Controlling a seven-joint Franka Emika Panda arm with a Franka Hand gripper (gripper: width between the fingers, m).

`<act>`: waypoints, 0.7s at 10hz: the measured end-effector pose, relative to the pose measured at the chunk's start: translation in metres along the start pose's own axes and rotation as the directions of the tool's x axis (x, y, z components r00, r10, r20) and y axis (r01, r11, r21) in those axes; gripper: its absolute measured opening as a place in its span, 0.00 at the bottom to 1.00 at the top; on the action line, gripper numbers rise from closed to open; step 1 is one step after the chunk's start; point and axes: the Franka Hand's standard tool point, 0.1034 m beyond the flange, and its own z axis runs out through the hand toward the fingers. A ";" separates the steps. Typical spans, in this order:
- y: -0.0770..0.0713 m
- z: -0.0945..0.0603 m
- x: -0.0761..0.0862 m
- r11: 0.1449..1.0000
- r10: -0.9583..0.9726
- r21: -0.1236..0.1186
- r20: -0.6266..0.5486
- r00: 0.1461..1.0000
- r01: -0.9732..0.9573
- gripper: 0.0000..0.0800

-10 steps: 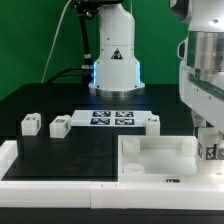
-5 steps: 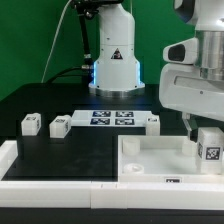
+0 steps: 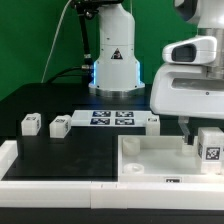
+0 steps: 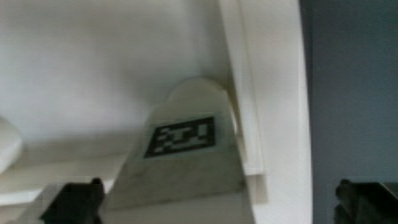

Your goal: Assemble one leg

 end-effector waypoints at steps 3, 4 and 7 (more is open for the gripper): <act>0.006 -0.001 0.003 0.983 -0.182 -0.023 -0.002 0.983 0.182 0.79; 0.006 0.000 0.003 0.983 -0.180 -0.023 -0.002 0.984 0.180 0.79; 0.008 0.000 0.004 0.989 -0.145 -0.023 -0.003 0.989 0.144 0.37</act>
Offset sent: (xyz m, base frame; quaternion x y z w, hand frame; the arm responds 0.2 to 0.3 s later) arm 0.0000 0.0000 0.0000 0.0000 0.0000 0.0000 1.0000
